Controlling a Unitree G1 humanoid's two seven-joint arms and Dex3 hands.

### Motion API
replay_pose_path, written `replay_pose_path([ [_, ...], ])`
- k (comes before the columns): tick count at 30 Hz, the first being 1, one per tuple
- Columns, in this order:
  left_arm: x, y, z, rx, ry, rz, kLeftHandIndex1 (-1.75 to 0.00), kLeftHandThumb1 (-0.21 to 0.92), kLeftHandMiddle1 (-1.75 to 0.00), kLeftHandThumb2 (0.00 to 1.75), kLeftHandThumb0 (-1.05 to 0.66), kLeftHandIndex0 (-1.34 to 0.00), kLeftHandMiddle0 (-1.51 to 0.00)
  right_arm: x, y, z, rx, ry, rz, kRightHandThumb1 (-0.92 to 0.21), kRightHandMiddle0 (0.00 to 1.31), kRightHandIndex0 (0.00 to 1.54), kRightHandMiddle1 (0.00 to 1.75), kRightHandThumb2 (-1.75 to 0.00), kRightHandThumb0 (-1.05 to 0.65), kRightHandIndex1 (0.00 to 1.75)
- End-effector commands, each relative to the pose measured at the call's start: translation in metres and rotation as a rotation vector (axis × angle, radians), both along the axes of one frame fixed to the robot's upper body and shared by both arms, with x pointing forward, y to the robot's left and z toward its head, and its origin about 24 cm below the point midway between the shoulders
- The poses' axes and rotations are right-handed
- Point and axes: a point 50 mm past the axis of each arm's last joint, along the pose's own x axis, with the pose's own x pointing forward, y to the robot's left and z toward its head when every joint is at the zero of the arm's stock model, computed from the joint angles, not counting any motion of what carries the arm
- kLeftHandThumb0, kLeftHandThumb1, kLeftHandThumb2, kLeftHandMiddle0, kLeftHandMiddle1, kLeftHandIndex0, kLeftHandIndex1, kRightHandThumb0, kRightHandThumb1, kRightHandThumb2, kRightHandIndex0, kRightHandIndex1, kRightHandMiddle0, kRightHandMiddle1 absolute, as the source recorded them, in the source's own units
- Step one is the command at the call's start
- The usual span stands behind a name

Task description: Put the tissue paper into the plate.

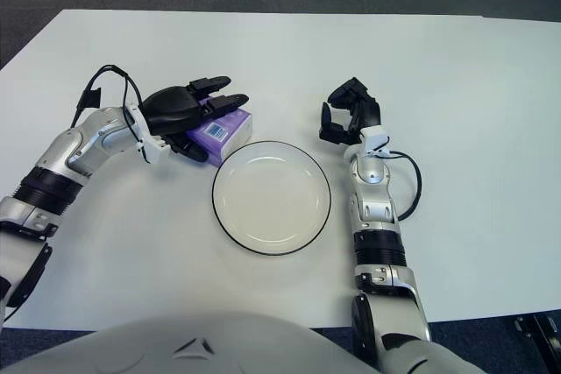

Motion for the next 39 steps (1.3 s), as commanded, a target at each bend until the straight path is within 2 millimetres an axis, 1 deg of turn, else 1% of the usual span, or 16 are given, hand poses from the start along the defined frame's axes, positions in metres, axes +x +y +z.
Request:
replay_pose_path([
  [1,0.006,-0.004,0.001,0.023,-0.001,-0.002,-0.02,0.92,0.0,0.51,-1.05,-0.02,0.0,-0.036,0.001,-0.066,0.046,0.237,-0.037,-0.35,0.59,1.28,1.75,-1.28,-0.47,1.75],
  [4,0.008,-0.006,-0.002,0.041,0.023,-0.002,-0.03,0.92,-0.02,0.51,-1.05,-0.03,-0.04,-0.036,0.001,-0.066,0.05,0.235,-0.035,-0.35,0.59,1.28,1.75,-1.28,-0.47,1.75],
  [7,0.009,-0.007,-0.003,0.063,0.04,-0.003,-0.13,0.92,-0.07,0.51,-1.05,-0.01,-0.12,-0.036,0.001,-0.066,0.048,0.234,-0.033,-0.35,0.59,1.28,1.75,-1.28,-0.47,1.75],
  [9,0.01,-0.008,-0.005,0.093,0.062,0.001,-0.2,0.92,-0.68,0.49,-1.05,0.0,-0.11,-0.035,0.001,-0.066,0.045,0.234,-0.031,-0.35,0.59,1.28,1.75,-1.28,-0.47,1.75],
  [10,0.011,-0.008,-0.007,0.107,0.076,0.001,-0.22,0.92,-0.8,0.48,-1.05,0.0,-0.1,-0.036,0.001,-0.066,0.044,0.234,-0.03,-0.35,0.59,1.28,1.75,-1.28,-0.47,1.75],
  [11,0.011,-0.008,-0.007,0.115,0.084,0.002,-0.27,0.92,-1.03,0.46,-1.05,0.0,-0.1,-0.036,0.001,-0.066,0.043,0.234,-0.03,-0.35,0.59,1.28,1.75,-1.28,-0.47,1.75],
  [12,0.011,-0.009,-0.008,0.122,0.092,0.001,-0.31,0.92,-1.19,0.45,-1.05,0.0,-0.1,-0.036,0.001,-0.066,0.043,0.234,-0.03,-0.35,0.59,1.28,1.75,-1.28,-0.47,1.75],
  [15,0.012,-0.009,-0.009,0.138,0.105,-0.003,-0.42,0.92,-1.39,0.42,-1.05,0.0,-0.11,-0.036,0.001,-0.066,0.044,0.235,-0.029,-0.35,0.59,1.28,1.75,-1.28,-0.47,1.75],
  [22,0.014,-0.008,-0.012,0.202,0.149,-0.003,-0.74,0.92,-1.61,0.3,-1.05,0.0,-0.2,-0.036,0.001,-0.066,0.048,0.234,-0.026,-0.35,0.59,1.28,1.75,-1.28,-0.47,1.75],
  [24,0.016,-0.006,-0.014,0.212,0.169,0.01,-0.85,0.91,-1.69,0.27,-1.05,0.0,-0.28,-0.036,0.001,-0.066,0.049,0.235,-0.025,-0.34,0.59,1.27,1.75,-1.28,-0.47,1.75],
  [27,0.019,-0.004,-0.017,0.218,0.199,0.028,-1.08,0.91,-1.72,0.24,-1.05,-0.02,-0.48,-0.036,0.001,-0.066,0.05,0.235,-0.022,-0.34,0.59,1.26,1.75,-1.28,-0.47,1.75],
  [30,0.022,-0.003,-0.02,0.224,0.216,0.039,-1.52,0.88,-1.74,0.2,-1.03,-0.09,-0.79,-0.036,0.001,-0.066,0.051,0.235,-0.021,-0.34,0.59,1.26,1.75,-1.28,-0.47,1.75],
  [33,0.022,-0.003,-0.02,0.227,0.223,0.039,-1.65,0.84,-1.74,0.18,-0.93,-0.17,-0.9,-0.036,0.001,-0.066,0.05,0.234,-0.022,-0.35,0.59,1.26,1.75,-1.28,-0.47,1.75],
  [36,0.025,-0.002,-0.024,0.192,0.242,0.073,-1.72,0.45,-1.75,0.69,-0.59,-0.37,-1.0,-0.036,0.001,-0.066,0.05,0.235,-0.023,-0.35,0.59,1.26,1.75,-1.28,-0.47,1.75],
  [38,0.026,0.0,-0.026,0.152,0.251,0.106,-1.73,0.35,-1.75,0.86,-0.47,-0.42,-1.02,-0.036,0.001,-0.066,0.05,0.236,-0.022,-0.35,0.59,1.26,1.75,-1.27,-0.47,1.75],
  [39,0.026,0.001,-0.027,0.135,0.254,0.121,-1.74,0.35,-1.75,0.93,-0.47,-0.45,-1.03,-0.036,0.001,-0.066,0.05,0.237,-0.021,-0.35,0.59,1.26,1.75,-1.27,-0.47,1.75],
])
